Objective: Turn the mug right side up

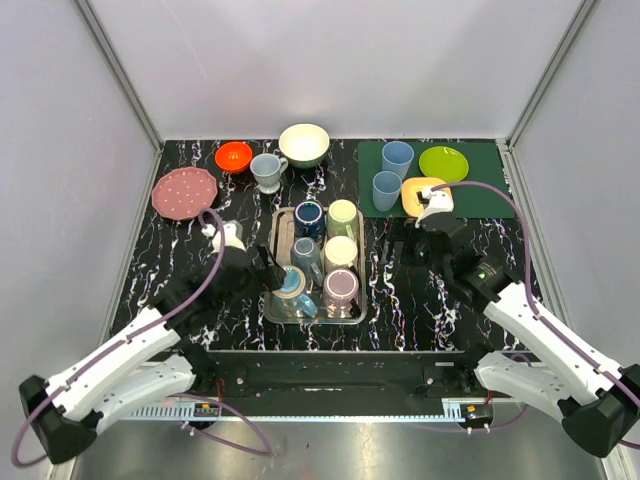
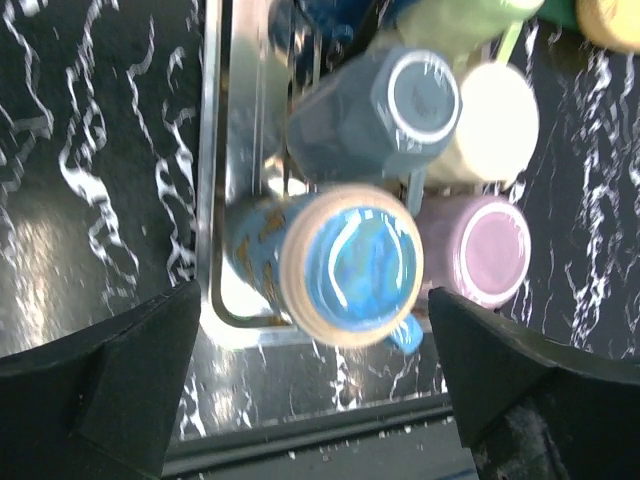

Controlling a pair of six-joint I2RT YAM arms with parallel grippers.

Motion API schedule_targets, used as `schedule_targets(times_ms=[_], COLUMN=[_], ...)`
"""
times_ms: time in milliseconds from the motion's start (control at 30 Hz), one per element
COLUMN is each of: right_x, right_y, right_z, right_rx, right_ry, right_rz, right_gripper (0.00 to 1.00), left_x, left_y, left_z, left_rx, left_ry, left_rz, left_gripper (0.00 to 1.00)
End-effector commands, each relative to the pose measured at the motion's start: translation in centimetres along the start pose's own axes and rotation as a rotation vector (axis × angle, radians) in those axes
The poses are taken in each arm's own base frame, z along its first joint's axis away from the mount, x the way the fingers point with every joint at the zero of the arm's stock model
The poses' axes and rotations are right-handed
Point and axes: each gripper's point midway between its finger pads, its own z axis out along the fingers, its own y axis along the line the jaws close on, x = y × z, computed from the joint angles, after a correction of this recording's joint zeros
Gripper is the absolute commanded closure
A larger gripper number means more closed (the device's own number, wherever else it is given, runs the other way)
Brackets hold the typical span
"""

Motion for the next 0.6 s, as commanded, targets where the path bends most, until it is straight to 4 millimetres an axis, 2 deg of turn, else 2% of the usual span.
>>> schedule_targets(times_ms=[0, 33, 67, 133, 167, 200, 233, 267, 300, 367, 433, 467, 500, 567], right_x=[0.4, 0.4, 0.5, 0.4, 0.5, 0.4, 0.3, 0.3, 0.3, 0.4, 0.5, 0.6, 0.7, 0.7], right_y=[0.1, 0.1, 0.1, 0.1, 0.1, 0.0, 0.1, 0.0, -0.1, -0.1, -0.1, -0.1, 0.0, 0.1], right_z=[0.5, 0.5, 0.5, 0.4, 0.2, 0.1, 0.0, -0.2, -0.4, -0.6, -0.7, -0.7, -0.7, -0.9], right_rx=[-0.006, -0.010, -0.010, -0.009, -0.014, -0.013, -0.015, -0.016, -0.017, -0.022, -0.027, -0.031, -0.032, -0.040], right_ry=[0.012, 0.012, 0.015, 0.010, 0.007, 0.004, 0.000, -0.005, -0.010, -0.013, -0.011, -0.009, -0.003, -0.002], right_rz=[-0.001, 0.000, -0.003, -0.002, 0.000, 0.003, 0.004, 0.004, 0.002, 0.001, 0.002, 0.002, 0.002, 0.003], right_gripper=[0.00, 0.00, 0.00, 0.00, 0.00, 0.00, 0.00, 0.00, 0.00, 0.00, 0.00, 0.00, 0.00, 0.00], left_x=[1.0, 0.9, 0.9, 1.5, 2.5, 2.5, 2.9, 3.5, 3.6, 3.5, 4.4, 4.0, 5.1, 4.9], left_y=[-1.0, 0.1, -0.3, -0.3, 0.4, 0.0, -1.2, -1.1, -1.6, -2.6, -3.1, -4.3, -5.1, -6.5], left_z=[-1.1, -1.5, -1.5, -1.2, -0.8, -1.1, -1.0, -0.8, -0.8, -1.1, -0.8, -1.1, -1.0, -1.0], left_rx=[-0.139, -0.207, -0.203, -0.204, -0.214, -0.168, -0.109, -0.094, -0.072, -0.063, -0.101, -0.084, -0.093, -0.089], left_ry=[-0.051, -0.082, -0.084, -0.084, -0.076, -0.078, -0.046, -0.030, -0.017, 0.007, 0.038, 0.036, 0.057, 0.037], left_rz=[-0.164, -0.162, -0.187, -0.333, -0.395, -0.499, -0.559, -0.584, -0.596, -0.580, -0.504, -0.501, -0.461, -0.445], left_gripper=[0.01, 0.01, 0.01, 0.11, 0.16, 0.20, 0.28, 0.30, 0.30, 0.22, 0.21, 0.21, 0.21, 0.21])
